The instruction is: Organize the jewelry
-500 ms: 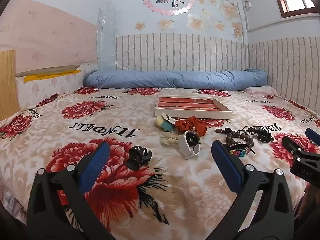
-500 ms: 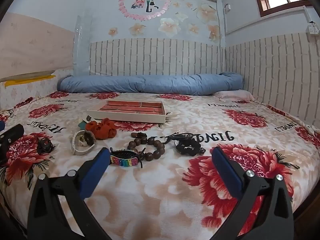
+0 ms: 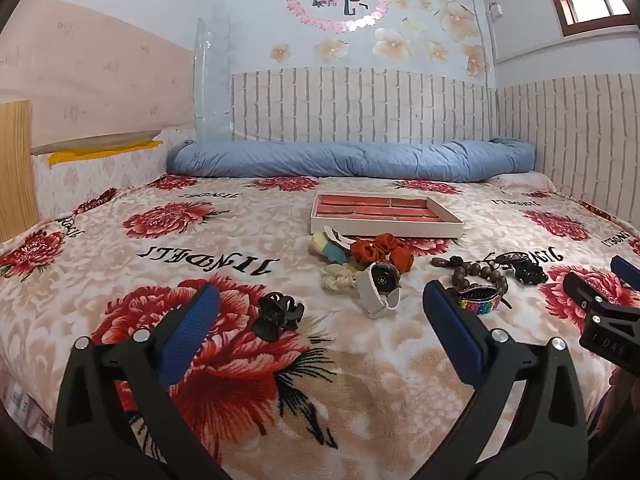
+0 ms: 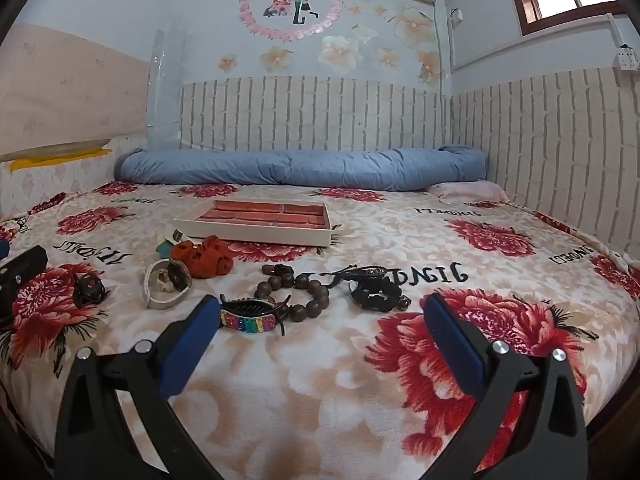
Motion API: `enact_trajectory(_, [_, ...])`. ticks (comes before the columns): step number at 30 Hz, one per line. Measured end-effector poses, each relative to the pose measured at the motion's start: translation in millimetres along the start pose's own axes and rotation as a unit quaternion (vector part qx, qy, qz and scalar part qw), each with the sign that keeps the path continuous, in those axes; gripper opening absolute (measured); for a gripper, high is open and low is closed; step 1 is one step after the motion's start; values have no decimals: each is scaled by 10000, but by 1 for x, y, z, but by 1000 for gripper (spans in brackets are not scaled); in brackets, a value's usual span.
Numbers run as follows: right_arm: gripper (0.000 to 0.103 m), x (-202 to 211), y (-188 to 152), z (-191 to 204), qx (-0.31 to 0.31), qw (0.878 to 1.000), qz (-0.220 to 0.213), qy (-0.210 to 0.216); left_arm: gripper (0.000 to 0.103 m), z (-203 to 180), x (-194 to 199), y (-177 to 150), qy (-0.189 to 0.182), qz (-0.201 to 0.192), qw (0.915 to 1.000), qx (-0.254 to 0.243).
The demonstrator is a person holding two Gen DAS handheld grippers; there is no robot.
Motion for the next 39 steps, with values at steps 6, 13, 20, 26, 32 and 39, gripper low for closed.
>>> enact_trajectory(6, [99, -2, -1, 1, 14, 10000, 0, -4, 98, -1, -1, 1, -4, 8, 10000, 19])
enact_trajectory(13, [99, 0, -3, -3, -30, 10000, -55, -55, 98, 0, 1, 0, 7, 2, 10000, 29])
enact_trajectory(20, [99, -2, -3, -4, -34, 10000, -10, -47, 98, -1, -1, 0, 32, -6, 10000, -12])
enact_trajectory(26, [99, -3, -3, -3, 11, 10000, -12, -70, 98, -2, -1, 1, 34, 10, 10000, -38])
enact_trajectory(32, [99, -3, -3, -3, 14, 10000, -14, -68, 98, -2, -1, 1, 35, 13, 10000, -45])
enact_trajectory(39, [99, -3, -4, 0, 32, 10000, 9, -63, 98, -2, -1, 1, 29, 12, 10000, -46])
Point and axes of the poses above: each gripper's, at about its wrist camera, not at the fingertips, and x roughly against the way its jaws point, z to its left, y to its top, the point moved 3 cm from there along -x, roughly the way its jaws point, and after that the axes turned 15 degrees about z, right-handed, at the moved point
